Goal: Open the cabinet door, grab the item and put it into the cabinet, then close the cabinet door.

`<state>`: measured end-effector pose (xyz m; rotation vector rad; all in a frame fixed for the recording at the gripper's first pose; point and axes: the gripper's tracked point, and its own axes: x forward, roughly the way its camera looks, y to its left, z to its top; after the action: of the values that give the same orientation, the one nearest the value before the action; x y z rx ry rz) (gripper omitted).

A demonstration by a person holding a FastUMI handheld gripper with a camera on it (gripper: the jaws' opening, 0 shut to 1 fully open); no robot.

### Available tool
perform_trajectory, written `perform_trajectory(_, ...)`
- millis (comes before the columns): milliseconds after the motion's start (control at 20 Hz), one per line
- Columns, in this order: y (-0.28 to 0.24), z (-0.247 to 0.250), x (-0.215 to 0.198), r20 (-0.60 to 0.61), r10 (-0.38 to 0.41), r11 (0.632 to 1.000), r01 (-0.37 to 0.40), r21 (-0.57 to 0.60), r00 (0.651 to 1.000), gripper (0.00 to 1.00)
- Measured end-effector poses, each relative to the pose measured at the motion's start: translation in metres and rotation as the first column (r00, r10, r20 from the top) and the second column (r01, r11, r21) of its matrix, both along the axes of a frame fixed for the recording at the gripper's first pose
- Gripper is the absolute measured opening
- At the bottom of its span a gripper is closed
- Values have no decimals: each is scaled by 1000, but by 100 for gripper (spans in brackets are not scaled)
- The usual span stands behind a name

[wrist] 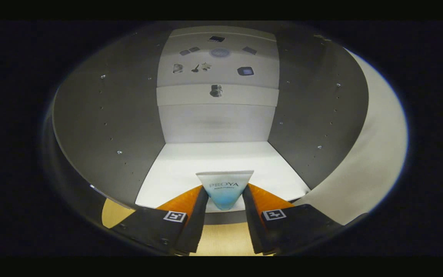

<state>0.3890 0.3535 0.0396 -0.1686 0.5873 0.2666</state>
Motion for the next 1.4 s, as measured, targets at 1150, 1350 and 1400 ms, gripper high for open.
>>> perform_trajectory(1150,-112,68,-257,305,-41,993,6,115,952,98)
perform_trajectory(1350,-193,80,-296,337,-159,984,121,132,928,98)
perform_trajectory(1400,-212,82,-305,341,-186,980,149,133,921,98)
